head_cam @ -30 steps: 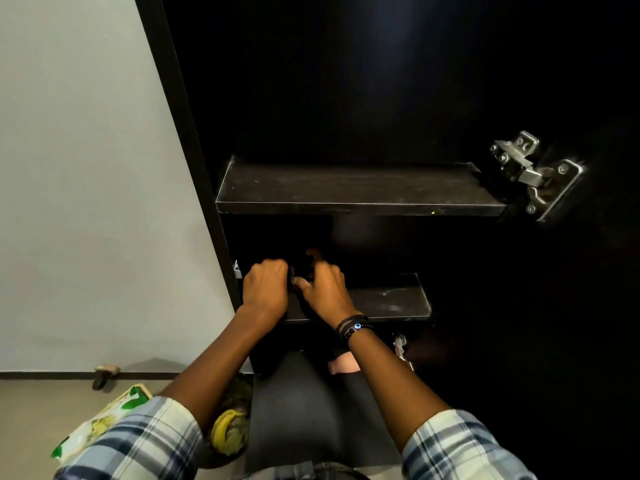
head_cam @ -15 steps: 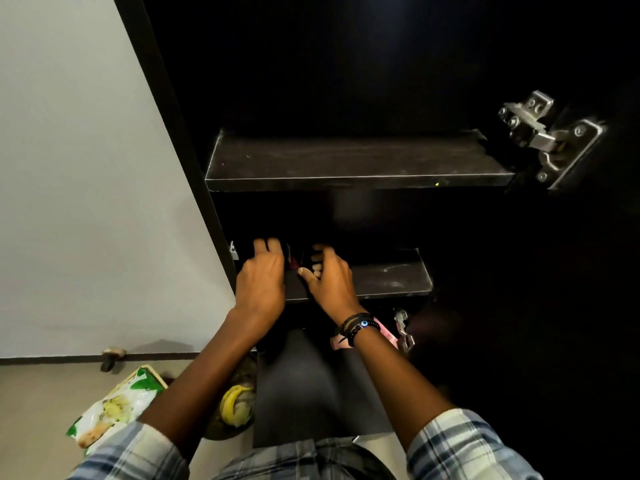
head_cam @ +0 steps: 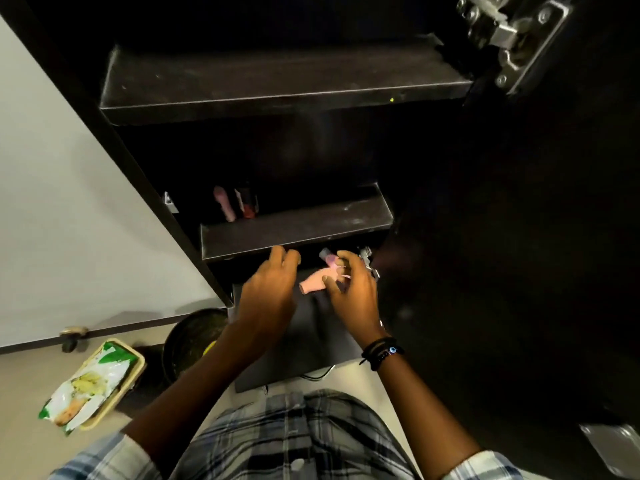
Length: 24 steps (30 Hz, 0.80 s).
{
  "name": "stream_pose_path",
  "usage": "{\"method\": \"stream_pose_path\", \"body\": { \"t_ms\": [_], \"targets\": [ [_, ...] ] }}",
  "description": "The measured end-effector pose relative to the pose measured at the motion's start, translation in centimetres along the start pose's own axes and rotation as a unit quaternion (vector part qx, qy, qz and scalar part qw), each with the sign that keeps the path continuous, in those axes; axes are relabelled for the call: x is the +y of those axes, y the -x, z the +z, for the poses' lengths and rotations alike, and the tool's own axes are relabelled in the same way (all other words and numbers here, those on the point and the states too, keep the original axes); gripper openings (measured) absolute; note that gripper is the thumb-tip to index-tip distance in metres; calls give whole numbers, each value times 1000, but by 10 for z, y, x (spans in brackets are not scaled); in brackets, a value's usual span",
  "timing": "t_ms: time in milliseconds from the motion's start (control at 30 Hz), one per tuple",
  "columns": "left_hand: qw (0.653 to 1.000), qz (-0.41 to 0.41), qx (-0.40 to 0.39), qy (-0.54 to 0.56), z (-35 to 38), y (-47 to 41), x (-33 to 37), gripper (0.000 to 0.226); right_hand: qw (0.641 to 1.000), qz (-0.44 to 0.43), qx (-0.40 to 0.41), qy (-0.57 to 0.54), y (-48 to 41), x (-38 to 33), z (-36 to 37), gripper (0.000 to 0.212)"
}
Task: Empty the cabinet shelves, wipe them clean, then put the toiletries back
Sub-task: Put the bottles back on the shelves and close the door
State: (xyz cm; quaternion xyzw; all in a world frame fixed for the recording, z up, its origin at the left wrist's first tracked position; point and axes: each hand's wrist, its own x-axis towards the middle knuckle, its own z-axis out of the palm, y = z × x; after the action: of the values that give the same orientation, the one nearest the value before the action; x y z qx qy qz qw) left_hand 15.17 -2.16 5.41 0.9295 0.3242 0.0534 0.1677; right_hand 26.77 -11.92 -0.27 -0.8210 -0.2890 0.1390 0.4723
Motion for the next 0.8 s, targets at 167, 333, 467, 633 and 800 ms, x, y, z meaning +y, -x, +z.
{"method": "stream_pose_path", "body": {
  "t_ms": [167,333,467,633,800],
  "targets": [
    [992,66,-103,-6,56,-5,1,40,988,101,2,114,21,50,-23,47],
    [967,131,-176,-130,97,-22,18,48,968,129,-65,205,36,82,-33,51],
    [957,161,-122,-207,137,-44,24,48,954,128,-106,251,32,103,-29,49],
    [964,119,-165,-170,164,-70,36,56,933,141,-145,297,17,129,-16,41],
    [957,159,-164,-182,186,-86,37,48,936,150,-138,286,18,144,-14,38]
  ]
}}
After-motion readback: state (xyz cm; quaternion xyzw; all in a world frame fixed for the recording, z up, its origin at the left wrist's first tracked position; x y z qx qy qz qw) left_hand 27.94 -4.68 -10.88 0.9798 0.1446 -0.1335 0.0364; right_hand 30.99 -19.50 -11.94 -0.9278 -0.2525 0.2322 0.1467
